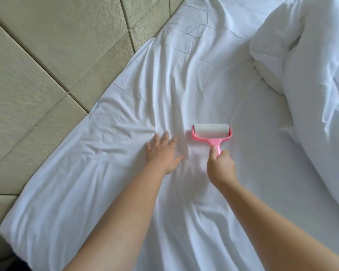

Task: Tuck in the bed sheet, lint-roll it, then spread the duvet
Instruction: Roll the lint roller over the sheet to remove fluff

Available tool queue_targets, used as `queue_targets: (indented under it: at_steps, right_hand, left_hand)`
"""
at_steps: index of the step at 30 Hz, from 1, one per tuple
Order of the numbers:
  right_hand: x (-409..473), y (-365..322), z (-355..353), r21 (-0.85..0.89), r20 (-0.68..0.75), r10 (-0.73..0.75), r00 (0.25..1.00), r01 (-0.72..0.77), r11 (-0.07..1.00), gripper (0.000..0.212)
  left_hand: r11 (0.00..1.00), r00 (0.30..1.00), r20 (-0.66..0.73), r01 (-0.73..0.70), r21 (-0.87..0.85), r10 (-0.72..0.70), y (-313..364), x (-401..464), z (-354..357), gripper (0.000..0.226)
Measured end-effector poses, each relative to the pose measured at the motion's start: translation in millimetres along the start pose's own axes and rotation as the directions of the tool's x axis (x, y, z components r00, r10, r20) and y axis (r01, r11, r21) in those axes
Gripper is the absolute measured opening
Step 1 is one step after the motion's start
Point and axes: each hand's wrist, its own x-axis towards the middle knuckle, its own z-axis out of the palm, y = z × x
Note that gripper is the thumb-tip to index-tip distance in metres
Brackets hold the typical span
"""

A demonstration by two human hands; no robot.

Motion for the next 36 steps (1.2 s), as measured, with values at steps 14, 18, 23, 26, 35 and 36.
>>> queue_targets:
  at_steps: [14, 18, 23, 26, 35, 36]
  right_hand:
    - [82, -41, 3, 0.060, 0.110, 0.028, 0.994, -0.034, 0.998, 0.053]
    - [105, -56, 6, 0.074, 0.104, 0.006, 0.995, -0.014, 0.997, 0.047]
    - [128, -71, 11, 0.047, 0.076, 0.000, 0.997, -0.004, 0.999, 0.040]
    - [145, -83, 11, 0.006, 0.060, -0.016, 0.998, 0.015, 1.000, 0.038]
    - [190, -115, 20, 0.020, 0.035, -0.063, 0.997, 0.062, 0.998, 0.038]
    - [195, -119, 21, 0.018, 0.030, -0.070, 0.997, 0.069, 0.997, 0.038]
  left_hand:
    - [1.000, 0.998, -0.056, 0.000, 0.025, 0.001, 31, 91, -19, 0.070]
    - [0.998, 0.989, -0.138, 0.048, -0.042, -0.054, 33, 122, -19, 0.061]
    - [0.984, 0.952, -0.268, 0.116, -0.134, -0.149, 39, 162, -27, 0.053]
    - [0.982, 0.912, -0.372, 0.129, -0.134, -0.171, 36, 180, -29, 0.053]
    - [0.983, 0.749, -0.641, 0.083, -0.161, -0.168, 28, 223, -18, 0.058]
    - [0.986, 0.727, -0.669, 0.074, -0.150, -0.156, 27, 227, -15, 0.056]
